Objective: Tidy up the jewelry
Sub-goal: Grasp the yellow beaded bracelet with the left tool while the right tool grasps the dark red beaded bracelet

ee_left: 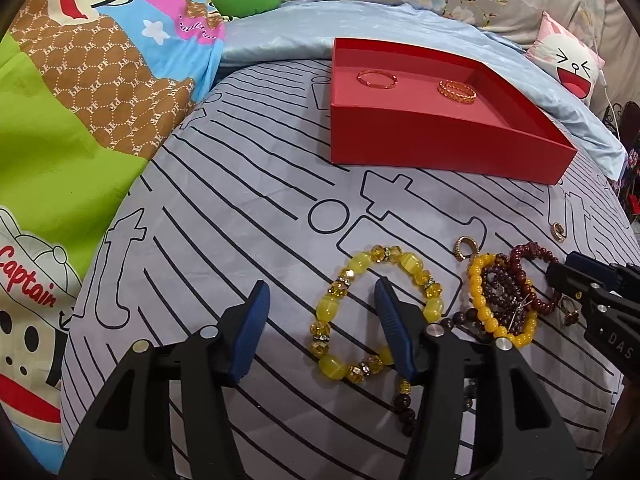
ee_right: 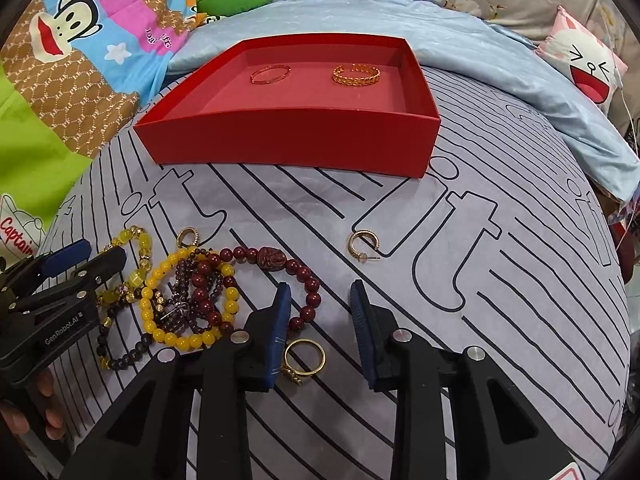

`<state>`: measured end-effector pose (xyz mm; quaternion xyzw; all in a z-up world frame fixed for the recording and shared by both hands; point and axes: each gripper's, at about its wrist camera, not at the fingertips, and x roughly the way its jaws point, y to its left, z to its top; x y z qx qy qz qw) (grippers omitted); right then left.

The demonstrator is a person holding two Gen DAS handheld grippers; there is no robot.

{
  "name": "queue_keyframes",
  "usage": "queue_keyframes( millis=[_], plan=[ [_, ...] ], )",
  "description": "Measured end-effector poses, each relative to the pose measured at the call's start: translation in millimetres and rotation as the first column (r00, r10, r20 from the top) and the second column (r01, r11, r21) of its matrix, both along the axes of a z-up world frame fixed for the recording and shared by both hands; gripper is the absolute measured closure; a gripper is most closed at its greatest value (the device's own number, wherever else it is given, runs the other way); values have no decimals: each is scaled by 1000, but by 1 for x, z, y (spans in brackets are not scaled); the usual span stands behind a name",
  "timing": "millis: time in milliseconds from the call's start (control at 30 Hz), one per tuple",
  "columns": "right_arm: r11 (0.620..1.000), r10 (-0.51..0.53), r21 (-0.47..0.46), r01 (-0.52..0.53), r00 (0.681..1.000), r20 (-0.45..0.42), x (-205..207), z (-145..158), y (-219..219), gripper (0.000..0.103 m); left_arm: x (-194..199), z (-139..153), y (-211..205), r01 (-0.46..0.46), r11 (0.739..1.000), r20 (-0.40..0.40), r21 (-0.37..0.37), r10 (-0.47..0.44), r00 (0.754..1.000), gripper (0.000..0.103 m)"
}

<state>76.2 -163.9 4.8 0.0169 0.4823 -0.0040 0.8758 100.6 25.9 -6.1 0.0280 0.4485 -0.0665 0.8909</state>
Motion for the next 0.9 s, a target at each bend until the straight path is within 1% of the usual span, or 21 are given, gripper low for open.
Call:
queue_keyframes(
  millis=[67, 100, 133, 200, 267, 333, 400, 600, 900],
  plan=[
    [1000, 0, 1, 0, 1000, 2, 0, 0, 0, 84, 0, 1, -2, 9, 1000, 2, -1, -9, 1000, 61],
    [1000, 0, 4, 0, 1000, 3, -1, 0, -1, 90, -1, 1, -2, 14, 1000, 3, -4, -14, 1000, 64],
    [1000, -1, 8, 1, 1000, 2, -1, 0, -2, 94, -1, 1, -3, 22, 1000, 3, -7, -22, 1000, 70],
    [1000, -5, 16, 5, 1000, 2, -2, 0, -3, 95, -2, 2, -4, 32, 999, 2, -15, -32, 999, 77],
    [1000, -8, 27, 8, 1000, 0, -3, 1, -6, 95, -3, 2, -5, 38, 999, -1, -24, -38, 999, 91],
    [998, -20, 56, 20, 1000, -2, -5, 2, -10, 95, -3, 3, -5, 43, 999, -7, -32, -43, 999, 93],
    [996, -31, 83, 31, 1000, 0, -7, 6, -15, 95, -2, 4, -3, 43, 998, -18, -49, -44, 999, 94],
    [996, -28, 86, 24, 999, 40, -11, 26, -17, 95, -5, 15, -2, 46, 995, -14, -88, -47, 999, 94],
    [995, 2, 94, -12, 994, 106, -11, 63, -14, 96, -5, 50, -8, 94, 984, 12, -149, -93, 996, 94]
  ],
)
